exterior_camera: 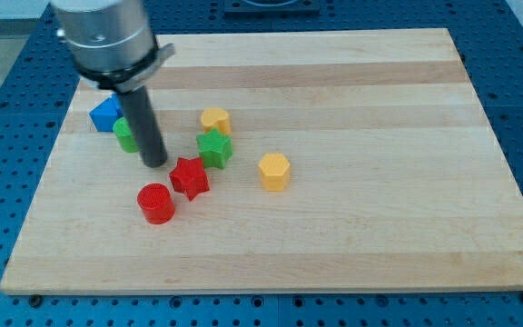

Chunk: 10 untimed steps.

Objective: Move the green circle diagonally top left to the yellow heart

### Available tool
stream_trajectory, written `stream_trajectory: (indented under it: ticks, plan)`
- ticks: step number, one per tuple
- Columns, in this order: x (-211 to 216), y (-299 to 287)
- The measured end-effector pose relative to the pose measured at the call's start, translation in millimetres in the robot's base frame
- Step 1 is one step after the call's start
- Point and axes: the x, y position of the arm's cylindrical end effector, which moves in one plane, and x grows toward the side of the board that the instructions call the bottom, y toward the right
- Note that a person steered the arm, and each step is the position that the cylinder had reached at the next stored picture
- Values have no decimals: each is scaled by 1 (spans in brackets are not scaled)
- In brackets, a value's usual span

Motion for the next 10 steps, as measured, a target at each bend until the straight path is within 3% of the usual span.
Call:
stream_trajectory:
  ticks: [2, 3, 5, 6, 7, 8, 10]
  plan:
    - [7, -43]
    - [-16, -46]
    - [-16, -53]
    - [-18, -83]
    - [-18, -79]
    - [-18, -16]
    - [-31, 28]
